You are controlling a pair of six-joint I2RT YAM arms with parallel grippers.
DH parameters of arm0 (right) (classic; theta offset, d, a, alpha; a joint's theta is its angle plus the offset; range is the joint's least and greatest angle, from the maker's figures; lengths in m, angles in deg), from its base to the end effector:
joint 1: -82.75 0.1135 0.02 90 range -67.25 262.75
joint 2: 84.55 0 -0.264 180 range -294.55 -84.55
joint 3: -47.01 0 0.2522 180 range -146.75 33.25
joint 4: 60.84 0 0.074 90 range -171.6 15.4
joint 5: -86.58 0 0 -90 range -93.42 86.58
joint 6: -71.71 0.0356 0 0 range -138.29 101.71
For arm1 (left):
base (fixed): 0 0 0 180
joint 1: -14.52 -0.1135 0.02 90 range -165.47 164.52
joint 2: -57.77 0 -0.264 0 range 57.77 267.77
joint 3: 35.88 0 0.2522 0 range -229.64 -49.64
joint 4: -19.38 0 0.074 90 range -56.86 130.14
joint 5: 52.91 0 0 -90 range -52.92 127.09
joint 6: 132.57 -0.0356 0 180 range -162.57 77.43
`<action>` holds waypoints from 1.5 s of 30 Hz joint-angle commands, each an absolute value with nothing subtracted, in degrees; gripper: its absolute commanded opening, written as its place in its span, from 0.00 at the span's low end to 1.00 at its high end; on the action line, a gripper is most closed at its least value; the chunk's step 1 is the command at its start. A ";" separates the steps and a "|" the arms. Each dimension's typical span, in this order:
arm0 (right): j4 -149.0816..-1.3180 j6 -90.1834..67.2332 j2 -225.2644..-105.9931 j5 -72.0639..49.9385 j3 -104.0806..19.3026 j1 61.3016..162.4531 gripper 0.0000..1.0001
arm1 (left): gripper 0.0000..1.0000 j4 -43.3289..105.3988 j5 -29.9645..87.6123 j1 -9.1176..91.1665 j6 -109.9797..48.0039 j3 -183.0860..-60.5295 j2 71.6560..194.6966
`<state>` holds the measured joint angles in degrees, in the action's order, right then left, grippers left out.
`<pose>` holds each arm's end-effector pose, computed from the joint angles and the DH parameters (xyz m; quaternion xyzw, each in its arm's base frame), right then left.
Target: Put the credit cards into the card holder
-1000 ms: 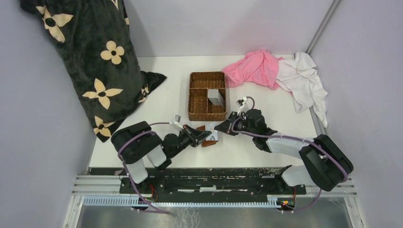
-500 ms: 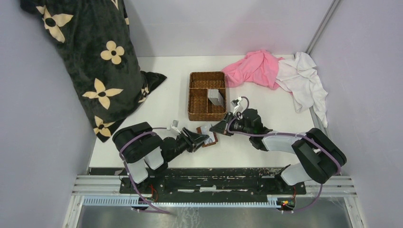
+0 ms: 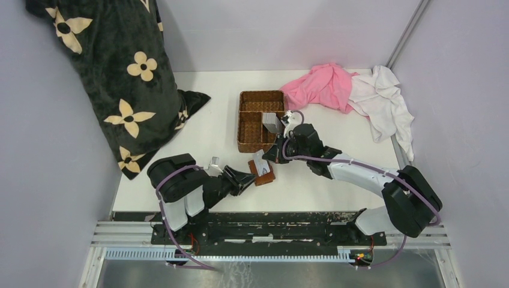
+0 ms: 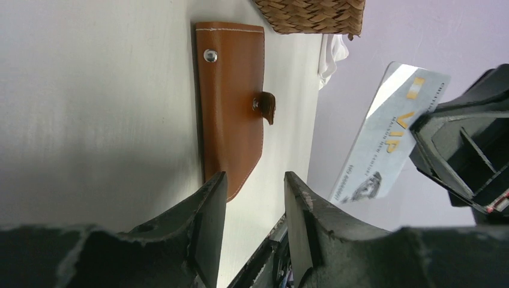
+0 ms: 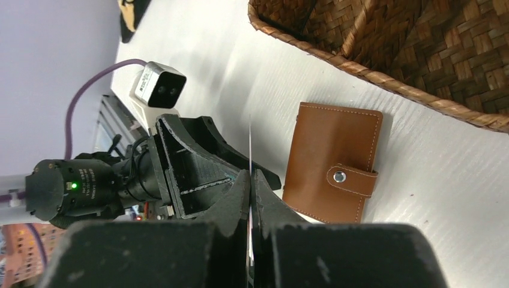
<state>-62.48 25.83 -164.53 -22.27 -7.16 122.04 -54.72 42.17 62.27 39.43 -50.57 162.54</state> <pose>0.2223 0.1968 0.2140 -0.0494 0.8460 0.4452 0.2892 0.1316 -0.1401 0.0864 -0.2604 0.7545 -0.5294 0.2874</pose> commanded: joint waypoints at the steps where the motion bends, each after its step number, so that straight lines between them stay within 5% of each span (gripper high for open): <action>1: -73.53 18.74 -165.83 -14.21 -13.53 124.63 0.01 | 0.46 -66.00 45.35 62.00 37.95 -51.28 163.43; 20: -91.72 8.65 -175.59 2.79 -27.12 130.30 0.01 | 0.43 -65.86 45.86 60.66 39.09 -51.10 168.97; 45: -92.54 7.44 -173.06 5.17 -25.45 128.37 0.01 | 0.42 -65.85 44.31 59.90 40.05 -51.92 172.26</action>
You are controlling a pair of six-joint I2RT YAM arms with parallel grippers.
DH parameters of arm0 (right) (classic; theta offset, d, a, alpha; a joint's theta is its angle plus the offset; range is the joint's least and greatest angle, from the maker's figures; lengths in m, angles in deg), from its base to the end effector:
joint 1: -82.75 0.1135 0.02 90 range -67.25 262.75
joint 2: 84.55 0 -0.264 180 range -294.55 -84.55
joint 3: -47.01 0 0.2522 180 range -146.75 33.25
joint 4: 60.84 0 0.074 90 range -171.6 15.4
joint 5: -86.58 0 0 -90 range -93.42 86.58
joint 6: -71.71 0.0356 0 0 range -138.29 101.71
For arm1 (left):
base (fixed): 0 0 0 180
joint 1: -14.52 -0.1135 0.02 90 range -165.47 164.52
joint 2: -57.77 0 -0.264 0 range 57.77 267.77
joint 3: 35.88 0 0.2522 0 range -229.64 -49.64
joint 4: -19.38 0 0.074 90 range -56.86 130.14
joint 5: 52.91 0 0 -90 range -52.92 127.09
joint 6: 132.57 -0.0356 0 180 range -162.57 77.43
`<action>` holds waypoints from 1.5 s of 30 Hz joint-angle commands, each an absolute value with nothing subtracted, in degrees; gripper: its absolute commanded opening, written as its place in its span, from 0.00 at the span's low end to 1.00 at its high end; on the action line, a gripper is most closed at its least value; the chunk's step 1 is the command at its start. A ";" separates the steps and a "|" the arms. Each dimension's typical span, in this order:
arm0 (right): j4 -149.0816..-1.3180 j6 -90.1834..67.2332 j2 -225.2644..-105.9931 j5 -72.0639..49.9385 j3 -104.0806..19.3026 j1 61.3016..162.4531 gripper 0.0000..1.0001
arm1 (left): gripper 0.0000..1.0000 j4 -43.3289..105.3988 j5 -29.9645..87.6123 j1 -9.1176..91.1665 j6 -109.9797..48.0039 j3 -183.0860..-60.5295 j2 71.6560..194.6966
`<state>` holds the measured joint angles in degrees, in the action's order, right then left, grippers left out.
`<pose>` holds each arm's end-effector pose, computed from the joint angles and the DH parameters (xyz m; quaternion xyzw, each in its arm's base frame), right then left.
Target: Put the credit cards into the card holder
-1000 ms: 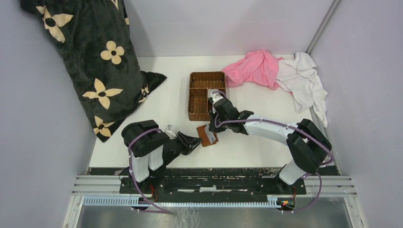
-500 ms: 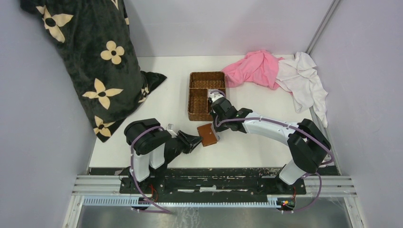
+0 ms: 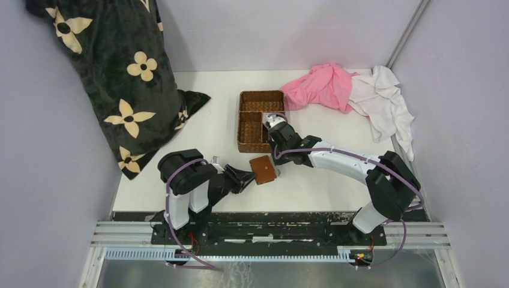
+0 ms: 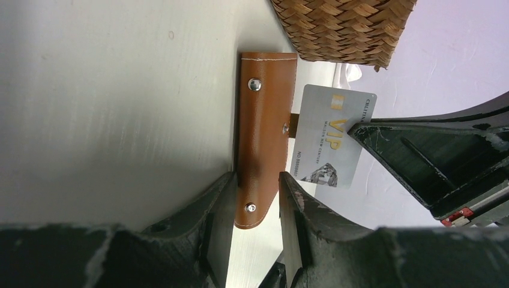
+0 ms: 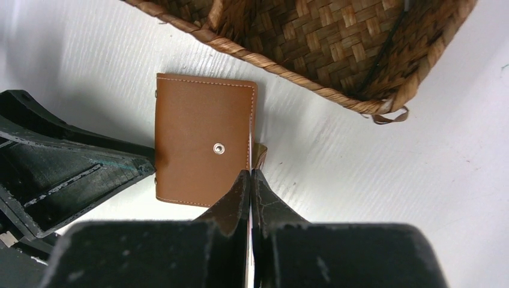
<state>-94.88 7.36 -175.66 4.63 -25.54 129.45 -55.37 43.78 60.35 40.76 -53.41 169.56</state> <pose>0.2303 0.2371 0.2104 -0.1505 0.9331 0.1351 0.2974 0.1440 -0.1422 0.0706 -0.2940 0.7612 -0.4999 0.2903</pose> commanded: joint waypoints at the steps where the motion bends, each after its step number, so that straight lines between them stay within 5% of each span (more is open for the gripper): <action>1: -92.27 7.58 -172.96 4.93 -25.12 128.06 0.01 | 0.42 -65.91 44.31 59.88 40.05 -51.92 172.35; 24: -72.16 19.85 -173.54 -18.69 -12.50 115.47 0.01 | 0.41 -65.96 42.86 59.46 39.68 -52.49 175.44; 45: -68.70 22.64 -171.80 -21.75 -10.53 114.37 0.01 | 0.40 -65.95 41.77 58.37 39.37 -52.43 177.12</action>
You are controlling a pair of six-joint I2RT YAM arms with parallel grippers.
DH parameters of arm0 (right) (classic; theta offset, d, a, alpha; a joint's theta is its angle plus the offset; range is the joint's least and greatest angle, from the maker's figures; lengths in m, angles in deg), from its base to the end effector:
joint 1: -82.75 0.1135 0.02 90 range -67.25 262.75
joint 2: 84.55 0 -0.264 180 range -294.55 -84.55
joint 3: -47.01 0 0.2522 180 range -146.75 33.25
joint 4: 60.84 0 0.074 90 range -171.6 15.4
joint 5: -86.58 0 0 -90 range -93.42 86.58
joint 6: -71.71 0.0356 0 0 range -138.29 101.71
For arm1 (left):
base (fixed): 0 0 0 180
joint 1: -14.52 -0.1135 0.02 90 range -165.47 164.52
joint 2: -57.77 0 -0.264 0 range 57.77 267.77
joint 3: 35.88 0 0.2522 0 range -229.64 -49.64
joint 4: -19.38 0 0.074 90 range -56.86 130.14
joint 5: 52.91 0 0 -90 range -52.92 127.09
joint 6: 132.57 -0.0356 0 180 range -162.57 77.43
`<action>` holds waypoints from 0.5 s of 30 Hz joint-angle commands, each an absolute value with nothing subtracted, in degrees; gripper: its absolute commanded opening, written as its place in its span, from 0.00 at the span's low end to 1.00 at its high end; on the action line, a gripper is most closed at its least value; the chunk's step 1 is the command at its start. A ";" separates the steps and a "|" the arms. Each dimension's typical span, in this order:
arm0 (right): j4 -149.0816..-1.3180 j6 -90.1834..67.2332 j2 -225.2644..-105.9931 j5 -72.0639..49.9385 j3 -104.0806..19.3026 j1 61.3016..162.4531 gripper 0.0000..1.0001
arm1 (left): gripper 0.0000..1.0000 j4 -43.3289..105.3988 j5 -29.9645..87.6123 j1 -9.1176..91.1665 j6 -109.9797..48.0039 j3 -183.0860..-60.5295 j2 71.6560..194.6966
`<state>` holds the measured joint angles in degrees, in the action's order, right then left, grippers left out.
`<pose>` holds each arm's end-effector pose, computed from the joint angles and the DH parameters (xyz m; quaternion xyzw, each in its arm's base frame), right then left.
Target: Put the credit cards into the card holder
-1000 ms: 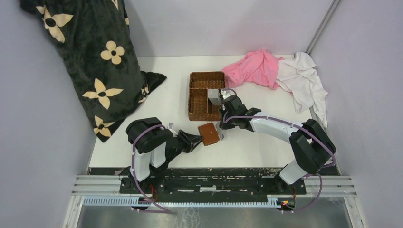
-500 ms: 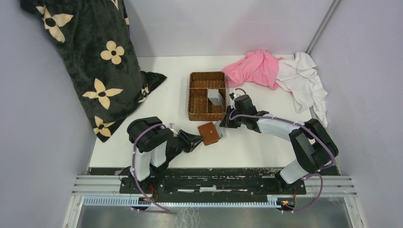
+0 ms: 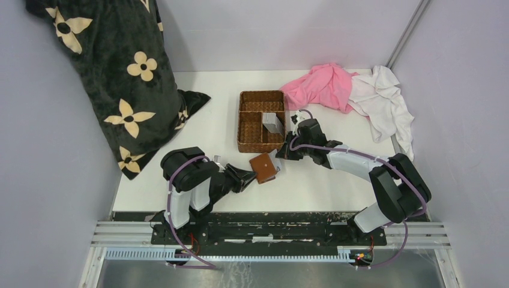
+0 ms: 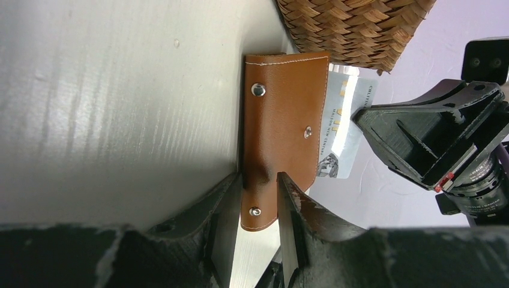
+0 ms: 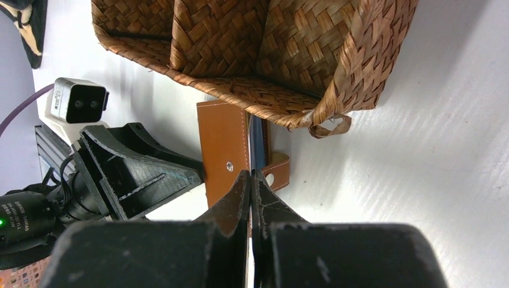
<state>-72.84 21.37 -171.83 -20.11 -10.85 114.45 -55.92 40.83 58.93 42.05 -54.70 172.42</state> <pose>0.2569 0.1707 0.1818 0.0030 0.9038 0.3448 0.2534 0.1495 -0.1432 0.0641 -0.2998 0.7649 -0.5025 0.2692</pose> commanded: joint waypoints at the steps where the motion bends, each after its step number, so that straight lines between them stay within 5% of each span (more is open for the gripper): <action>1: -68.32 22.88 -171.93 -22.01 -10.45 114.27 0.01 | 0.40 -65.95 41.66 58.31 39.45 -52.48 177.21; 15: -62.17 27.03 -173.60 -24.48 -7.63 114.27 0.01 | 0.39 -65.99 41.82 57.77 39.61 -51.76 177.38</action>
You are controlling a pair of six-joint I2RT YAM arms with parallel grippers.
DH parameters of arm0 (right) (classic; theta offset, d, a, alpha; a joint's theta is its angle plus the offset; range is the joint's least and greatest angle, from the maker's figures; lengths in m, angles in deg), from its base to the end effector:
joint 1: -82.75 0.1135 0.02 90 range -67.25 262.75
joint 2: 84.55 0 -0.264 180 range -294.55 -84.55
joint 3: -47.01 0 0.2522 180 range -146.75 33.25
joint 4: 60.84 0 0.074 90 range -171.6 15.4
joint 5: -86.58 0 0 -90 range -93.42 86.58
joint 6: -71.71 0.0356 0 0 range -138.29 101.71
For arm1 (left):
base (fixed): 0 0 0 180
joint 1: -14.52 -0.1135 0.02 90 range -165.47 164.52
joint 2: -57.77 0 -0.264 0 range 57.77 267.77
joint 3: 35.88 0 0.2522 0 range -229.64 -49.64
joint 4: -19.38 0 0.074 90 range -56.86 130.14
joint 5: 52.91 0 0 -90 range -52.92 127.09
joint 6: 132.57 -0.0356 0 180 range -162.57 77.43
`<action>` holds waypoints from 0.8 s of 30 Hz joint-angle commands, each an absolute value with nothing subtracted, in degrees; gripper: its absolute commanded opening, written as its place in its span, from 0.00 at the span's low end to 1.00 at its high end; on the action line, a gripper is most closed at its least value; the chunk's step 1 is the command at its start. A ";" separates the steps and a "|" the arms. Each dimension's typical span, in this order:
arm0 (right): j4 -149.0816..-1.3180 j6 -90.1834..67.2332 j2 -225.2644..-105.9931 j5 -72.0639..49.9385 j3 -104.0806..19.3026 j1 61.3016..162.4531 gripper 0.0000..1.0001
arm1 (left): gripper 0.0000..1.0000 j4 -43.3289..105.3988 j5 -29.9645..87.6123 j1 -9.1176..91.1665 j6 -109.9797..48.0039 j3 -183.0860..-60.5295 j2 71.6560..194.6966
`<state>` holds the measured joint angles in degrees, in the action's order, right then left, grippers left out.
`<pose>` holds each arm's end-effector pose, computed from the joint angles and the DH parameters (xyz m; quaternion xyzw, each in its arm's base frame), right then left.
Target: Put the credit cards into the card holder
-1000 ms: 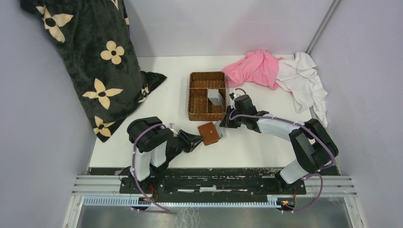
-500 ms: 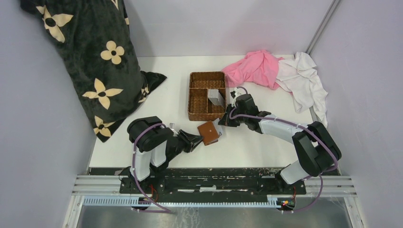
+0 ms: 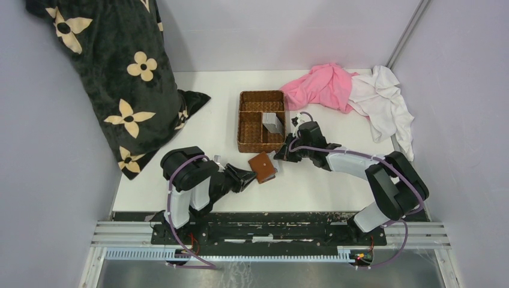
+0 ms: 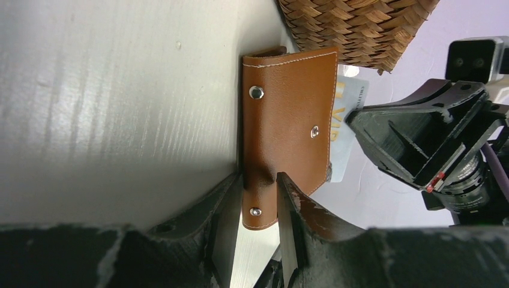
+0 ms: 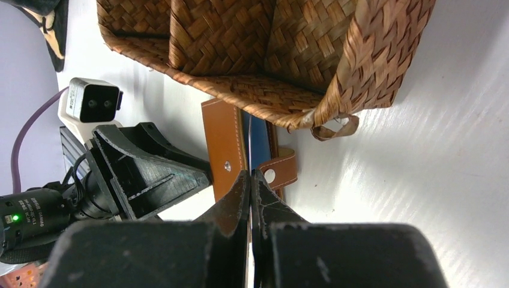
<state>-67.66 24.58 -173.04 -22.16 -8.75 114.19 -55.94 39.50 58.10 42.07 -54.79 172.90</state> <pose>0.2570 0.1705 0.1725 0.0198 0.8950 0.3713 0.2462 0.1511 -0.1417 0.0627 -0.3000 0.7670 -0.5025 0.2632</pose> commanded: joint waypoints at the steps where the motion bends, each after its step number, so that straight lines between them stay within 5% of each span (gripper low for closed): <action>1: -61.72 27.48 -173.59 -24.66 -7.27 114.29 0.01 | 0.39 -65.96 42.16 57.78 39.59 -51.53 177.26; 14: -60.59 27.85 -173.32 -24.86 -7.94 115.51 0.01 | 0.37 -65.93 45.54 57.32 39.85 -48.53 175.28; 24: -62.65 26.64 -174.38 -22.85 -10.91 118.16 0.01 | 0.46 -65.95 48.48 57.31 39.41 -44.37 170.65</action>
